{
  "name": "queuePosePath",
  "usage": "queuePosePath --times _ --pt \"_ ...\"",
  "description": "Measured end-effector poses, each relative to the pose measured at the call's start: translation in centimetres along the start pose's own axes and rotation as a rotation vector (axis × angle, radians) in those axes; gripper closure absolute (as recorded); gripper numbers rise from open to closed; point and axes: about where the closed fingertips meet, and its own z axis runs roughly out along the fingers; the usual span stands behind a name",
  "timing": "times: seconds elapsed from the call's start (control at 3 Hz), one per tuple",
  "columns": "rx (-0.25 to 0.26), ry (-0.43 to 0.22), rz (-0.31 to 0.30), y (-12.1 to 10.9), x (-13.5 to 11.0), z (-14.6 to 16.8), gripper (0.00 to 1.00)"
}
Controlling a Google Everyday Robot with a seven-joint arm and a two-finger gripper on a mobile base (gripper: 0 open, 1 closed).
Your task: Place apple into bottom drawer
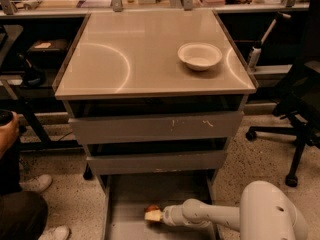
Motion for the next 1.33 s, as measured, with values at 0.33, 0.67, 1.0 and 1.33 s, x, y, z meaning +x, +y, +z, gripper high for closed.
queuePosePath --times 0.33,0.67,1.0,1.33 --pt "0.000 0.000 0.000 0.00 0.00 0.00 0.81" --pt "0.000 0.000 0.000 0.00 0.00 0.00 0.59" --pt "0.000 0.000 0.000 0.00 0.01 0.01 0.35" --pt "0.000 0.000 0.000 0.01 0.01 0.01 0.12"
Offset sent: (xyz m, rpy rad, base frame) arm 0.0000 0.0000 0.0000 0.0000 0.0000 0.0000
